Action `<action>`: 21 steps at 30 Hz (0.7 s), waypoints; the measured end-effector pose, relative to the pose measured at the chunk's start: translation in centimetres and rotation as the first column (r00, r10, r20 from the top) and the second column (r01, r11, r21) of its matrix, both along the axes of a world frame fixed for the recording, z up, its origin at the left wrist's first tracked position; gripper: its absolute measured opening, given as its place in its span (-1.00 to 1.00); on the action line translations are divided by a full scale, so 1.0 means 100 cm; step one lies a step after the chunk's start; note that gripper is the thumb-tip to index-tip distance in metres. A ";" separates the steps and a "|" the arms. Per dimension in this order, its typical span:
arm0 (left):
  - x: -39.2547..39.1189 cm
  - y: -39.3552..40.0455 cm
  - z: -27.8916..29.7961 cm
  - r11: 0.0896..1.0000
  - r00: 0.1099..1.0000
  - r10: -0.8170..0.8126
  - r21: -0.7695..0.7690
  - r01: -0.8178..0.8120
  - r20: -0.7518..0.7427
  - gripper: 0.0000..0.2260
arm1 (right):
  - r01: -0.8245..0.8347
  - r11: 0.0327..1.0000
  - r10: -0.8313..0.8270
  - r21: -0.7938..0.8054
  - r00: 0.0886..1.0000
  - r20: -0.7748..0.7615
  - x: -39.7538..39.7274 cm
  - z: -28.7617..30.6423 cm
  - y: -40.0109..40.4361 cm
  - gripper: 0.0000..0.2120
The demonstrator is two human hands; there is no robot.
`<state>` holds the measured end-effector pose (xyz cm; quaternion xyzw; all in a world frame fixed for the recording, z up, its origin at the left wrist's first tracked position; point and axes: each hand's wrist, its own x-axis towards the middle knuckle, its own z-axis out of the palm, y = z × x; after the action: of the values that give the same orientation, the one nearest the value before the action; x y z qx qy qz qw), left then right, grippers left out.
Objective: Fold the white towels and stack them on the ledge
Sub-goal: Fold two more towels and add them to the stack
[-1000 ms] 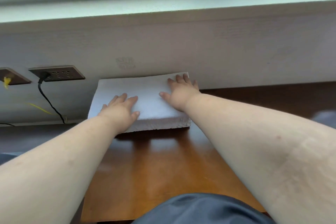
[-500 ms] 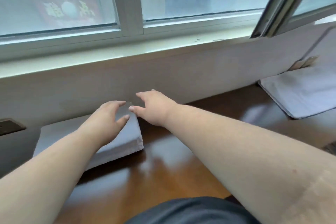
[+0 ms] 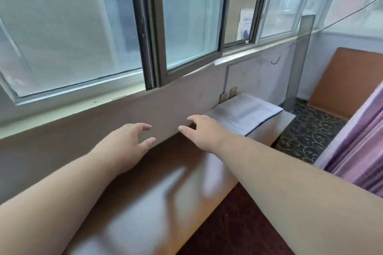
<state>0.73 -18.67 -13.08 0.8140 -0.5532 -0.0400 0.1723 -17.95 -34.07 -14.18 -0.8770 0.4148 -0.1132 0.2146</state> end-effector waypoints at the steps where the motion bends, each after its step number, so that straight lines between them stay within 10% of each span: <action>1: -0.024 -0.017 0.005 1.000 1.000 -0.020 -0.017 0.020 0.002 -0.57 | 0.023 1.000 -0.023 -0.004 1.000 0.009 -0.025 0.004 -0.013 -0.37; 21: -0.296 -0.237 0.052 0.971 0.982 -0.178 -0.154 0.185 0.057 -0.58 | 0.207 0.975 -0.202 -0.085 0.977 0.069 -0.318 0.062 -0.185 -0.34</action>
<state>-28.84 -42.42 -7.92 0.7445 -0.6302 0.0059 0.2203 -49.72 -52.54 -7.99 -0.8347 0.4907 -0.1799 0.1737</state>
